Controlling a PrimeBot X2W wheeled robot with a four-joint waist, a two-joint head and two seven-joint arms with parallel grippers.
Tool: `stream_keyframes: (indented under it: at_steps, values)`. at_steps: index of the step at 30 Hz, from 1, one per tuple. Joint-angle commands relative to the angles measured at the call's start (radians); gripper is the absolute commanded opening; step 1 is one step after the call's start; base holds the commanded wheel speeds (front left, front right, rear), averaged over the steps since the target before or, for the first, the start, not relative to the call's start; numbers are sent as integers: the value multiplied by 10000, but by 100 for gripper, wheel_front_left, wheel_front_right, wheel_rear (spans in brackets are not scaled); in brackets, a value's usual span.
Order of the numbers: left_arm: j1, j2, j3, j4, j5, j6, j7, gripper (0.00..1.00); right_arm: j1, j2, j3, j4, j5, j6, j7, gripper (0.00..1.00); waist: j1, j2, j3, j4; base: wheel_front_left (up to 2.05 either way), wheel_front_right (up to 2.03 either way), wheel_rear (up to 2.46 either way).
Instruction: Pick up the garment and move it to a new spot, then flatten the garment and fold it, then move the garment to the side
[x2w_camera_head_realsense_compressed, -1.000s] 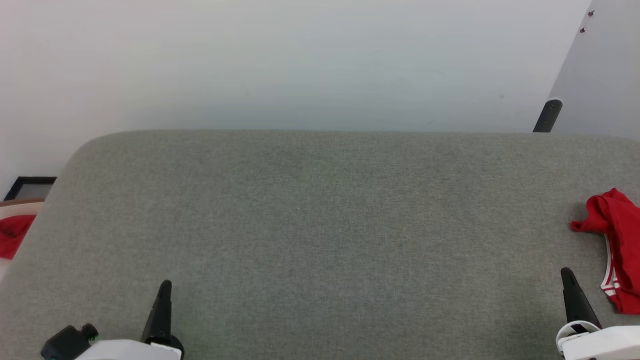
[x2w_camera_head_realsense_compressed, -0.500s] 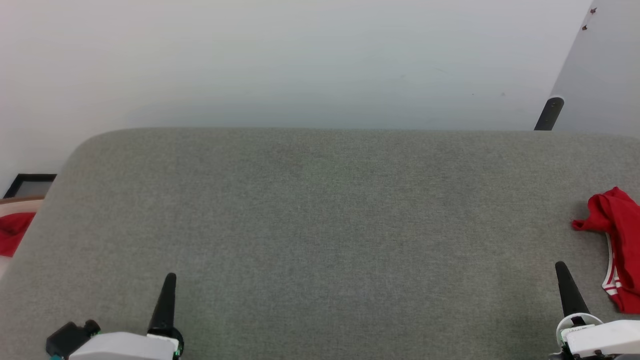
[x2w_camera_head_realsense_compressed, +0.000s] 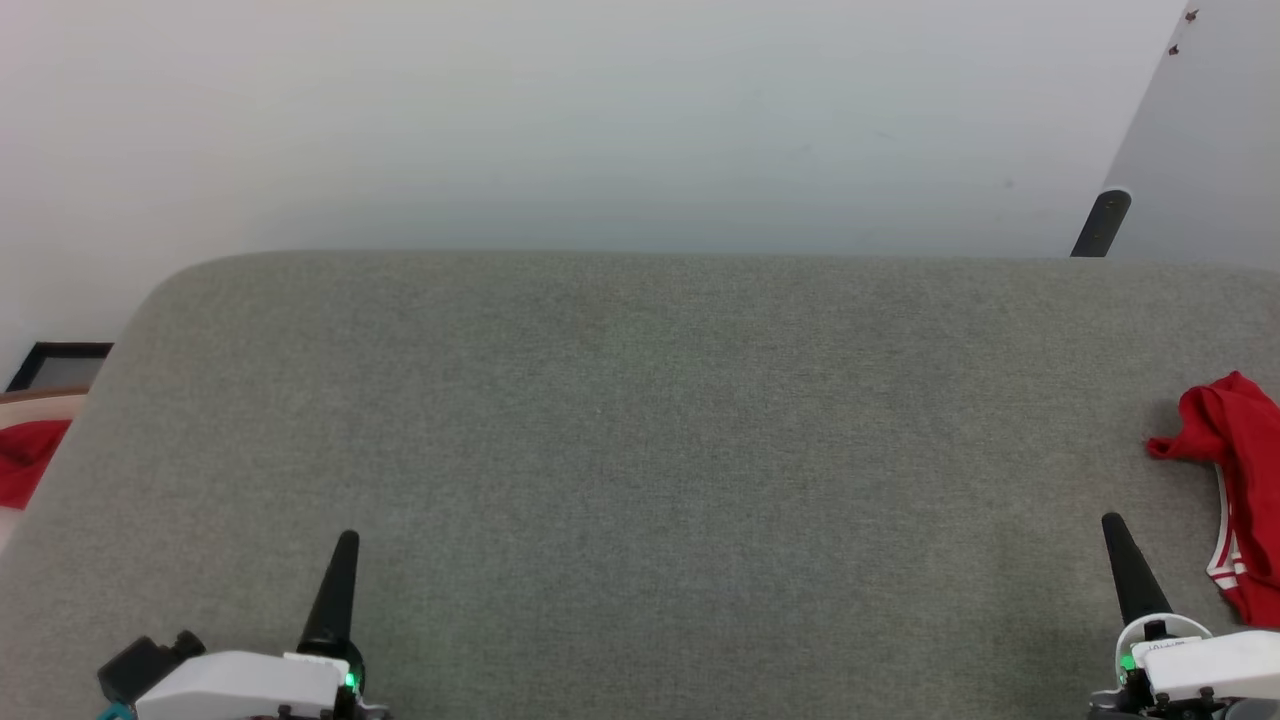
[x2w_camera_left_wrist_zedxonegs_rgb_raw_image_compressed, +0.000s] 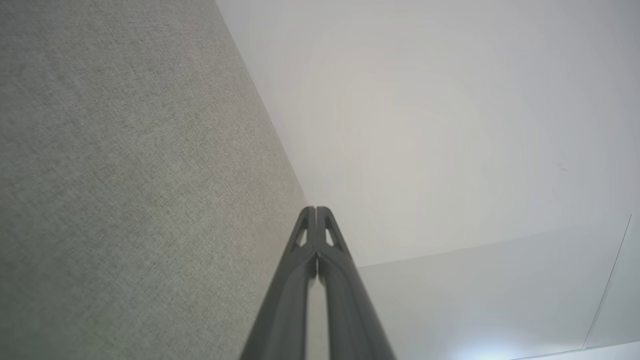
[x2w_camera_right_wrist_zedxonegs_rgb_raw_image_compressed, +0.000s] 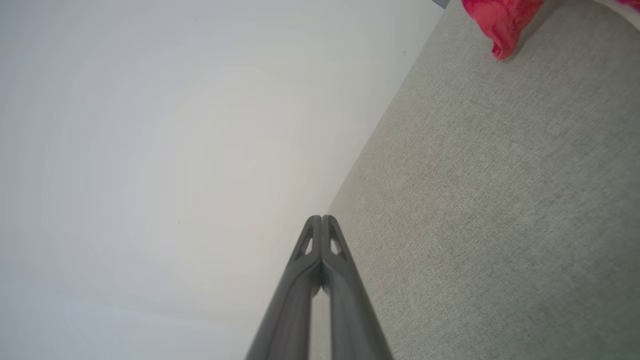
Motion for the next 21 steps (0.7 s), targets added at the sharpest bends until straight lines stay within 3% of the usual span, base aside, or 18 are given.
stream_keyframes:
  at_steps: [1,21]
  values:
    - [-186,-2,50,-48,-175,-2,50,0,-225,15,11,-36,205,-1,52,0,-1,0,4,1,0,0,0]
    - [-417,-219,168,25,-1572,-3,489,0,-416,119,69,109,2031,-2,385,0,-1,0,99,21,0,0,0]
